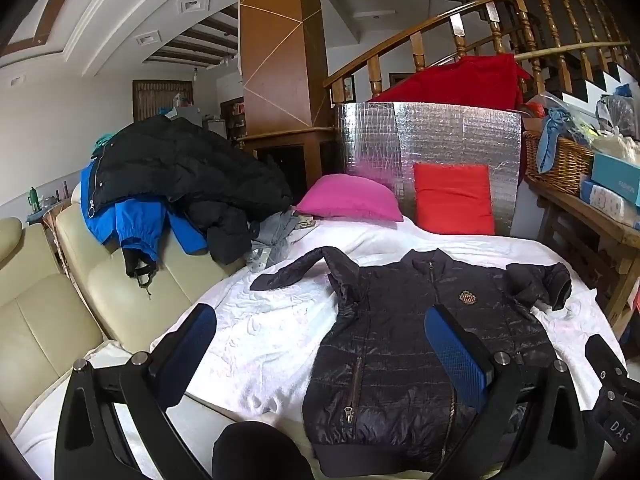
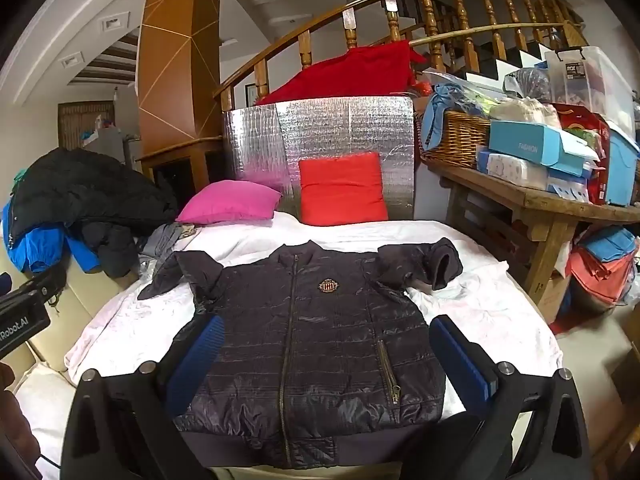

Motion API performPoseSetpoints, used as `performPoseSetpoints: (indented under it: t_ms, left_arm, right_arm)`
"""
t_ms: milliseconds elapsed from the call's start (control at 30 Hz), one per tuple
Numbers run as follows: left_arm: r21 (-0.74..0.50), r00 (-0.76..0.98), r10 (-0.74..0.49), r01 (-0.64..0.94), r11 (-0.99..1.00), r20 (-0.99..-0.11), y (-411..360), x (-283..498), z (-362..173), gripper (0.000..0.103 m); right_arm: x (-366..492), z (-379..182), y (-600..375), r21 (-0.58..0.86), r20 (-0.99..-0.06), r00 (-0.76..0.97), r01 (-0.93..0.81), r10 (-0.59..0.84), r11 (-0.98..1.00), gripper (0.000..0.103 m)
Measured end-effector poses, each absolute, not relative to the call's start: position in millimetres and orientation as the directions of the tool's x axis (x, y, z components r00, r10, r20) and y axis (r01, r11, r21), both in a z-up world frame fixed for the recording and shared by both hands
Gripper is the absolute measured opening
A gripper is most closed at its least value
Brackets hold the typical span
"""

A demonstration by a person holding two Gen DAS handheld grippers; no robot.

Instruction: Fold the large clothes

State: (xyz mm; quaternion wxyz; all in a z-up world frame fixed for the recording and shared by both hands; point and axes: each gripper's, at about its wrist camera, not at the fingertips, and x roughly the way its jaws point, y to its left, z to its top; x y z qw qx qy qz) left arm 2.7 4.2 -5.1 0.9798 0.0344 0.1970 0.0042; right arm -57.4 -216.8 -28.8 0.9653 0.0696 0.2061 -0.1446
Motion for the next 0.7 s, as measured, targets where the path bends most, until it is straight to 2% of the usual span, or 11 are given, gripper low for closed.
performPoseSetpoints:
  t_ms: [700]
  left_arm:
    - [0.098,0.912,0.019,0.023,0.995,-0.409,-6.6,8.0,-11.8,0.103]
  right_arm:
    - [-51.1,-33.1,-230.5,0.105,-0.443,0.862,0.323,-0.247,0.940,0.103]
